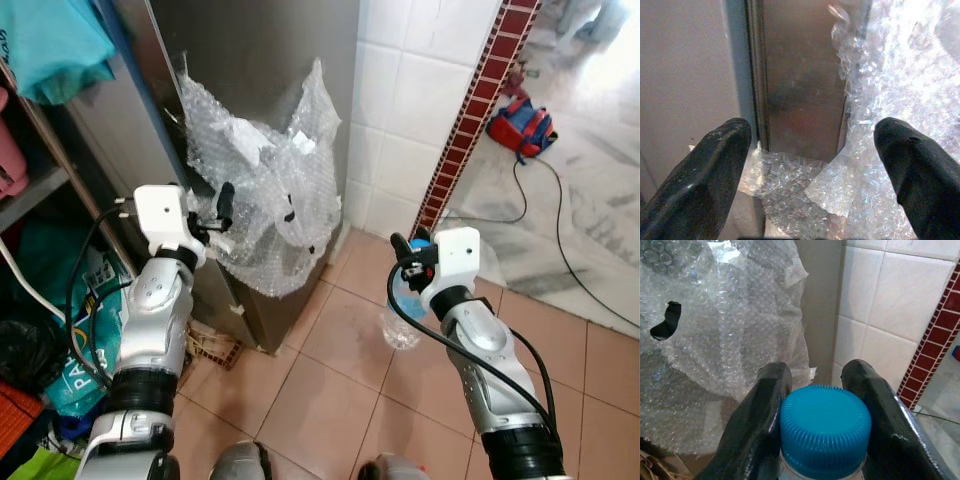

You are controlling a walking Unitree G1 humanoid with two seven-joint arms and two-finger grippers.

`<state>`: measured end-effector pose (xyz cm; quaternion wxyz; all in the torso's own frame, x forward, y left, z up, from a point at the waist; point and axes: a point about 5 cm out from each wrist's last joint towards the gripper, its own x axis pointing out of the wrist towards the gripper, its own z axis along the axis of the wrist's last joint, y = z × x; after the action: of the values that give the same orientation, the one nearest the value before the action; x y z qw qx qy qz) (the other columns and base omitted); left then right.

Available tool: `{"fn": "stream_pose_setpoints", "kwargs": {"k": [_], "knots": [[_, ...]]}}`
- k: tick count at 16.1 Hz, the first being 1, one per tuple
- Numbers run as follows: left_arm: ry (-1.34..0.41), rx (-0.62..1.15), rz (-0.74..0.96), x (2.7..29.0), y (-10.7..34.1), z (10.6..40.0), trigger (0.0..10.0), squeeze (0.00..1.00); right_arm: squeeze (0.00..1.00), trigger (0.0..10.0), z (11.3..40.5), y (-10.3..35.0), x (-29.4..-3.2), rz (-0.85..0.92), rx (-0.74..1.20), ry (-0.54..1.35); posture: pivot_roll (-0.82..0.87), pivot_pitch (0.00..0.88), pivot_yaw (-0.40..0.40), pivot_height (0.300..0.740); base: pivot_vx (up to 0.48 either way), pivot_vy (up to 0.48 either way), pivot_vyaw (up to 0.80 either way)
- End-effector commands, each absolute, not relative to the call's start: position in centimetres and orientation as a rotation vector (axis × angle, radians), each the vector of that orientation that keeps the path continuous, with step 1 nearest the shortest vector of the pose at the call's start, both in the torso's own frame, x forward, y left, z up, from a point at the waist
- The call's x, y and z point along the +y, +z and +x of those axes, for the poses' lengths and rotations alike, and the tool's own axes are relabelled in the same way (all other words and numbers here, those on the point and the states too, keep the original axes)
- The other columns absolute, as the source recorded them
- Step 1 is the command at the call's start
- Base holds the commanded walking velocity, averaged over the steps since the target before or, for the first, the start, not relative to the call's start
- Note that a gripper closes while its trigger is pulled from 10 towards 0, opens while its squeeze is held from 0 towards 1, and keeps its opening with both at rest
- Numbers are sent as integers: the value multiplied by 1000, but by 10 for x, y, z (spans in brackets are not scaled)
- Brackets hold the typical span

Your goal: Restocking fridge

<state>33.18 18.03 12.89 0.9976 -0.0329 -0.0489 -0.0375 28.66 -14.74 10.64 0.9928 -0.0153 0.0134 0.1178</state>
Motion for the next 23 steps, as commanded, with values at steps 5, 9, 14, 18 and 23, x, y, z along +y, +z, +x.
{"fn": "stream_pose_setpoints", "kwargs": {"k": [5,9,14,18,23], "knots": [[-89,-78,-83,196,134,346,10000,0,0,10000,290,120,-147,-52,-17,233,-57,127,22,740,0,0,0],[-139,-53,-122,192,132,355,10000,0,0,10000,289,119,-147,-55,-11,226,-62,125,26,740,0,0,0],[-336,-14,-167,156,129,360,10000,0,0,10000,287,117,-148,-62,-3,216,-64,120,27,740,0,0,0],[-421,27,-155,138,120,359,10000,0,0,10000,290,118,-147,-69,-3,218,-66,109,18,740,0,0,0],[-541,36,-135,104,115,354,10000,0,0,10000,290,114,-154,-87,17,145,-63,105,26,740,0,0,-146]]}}
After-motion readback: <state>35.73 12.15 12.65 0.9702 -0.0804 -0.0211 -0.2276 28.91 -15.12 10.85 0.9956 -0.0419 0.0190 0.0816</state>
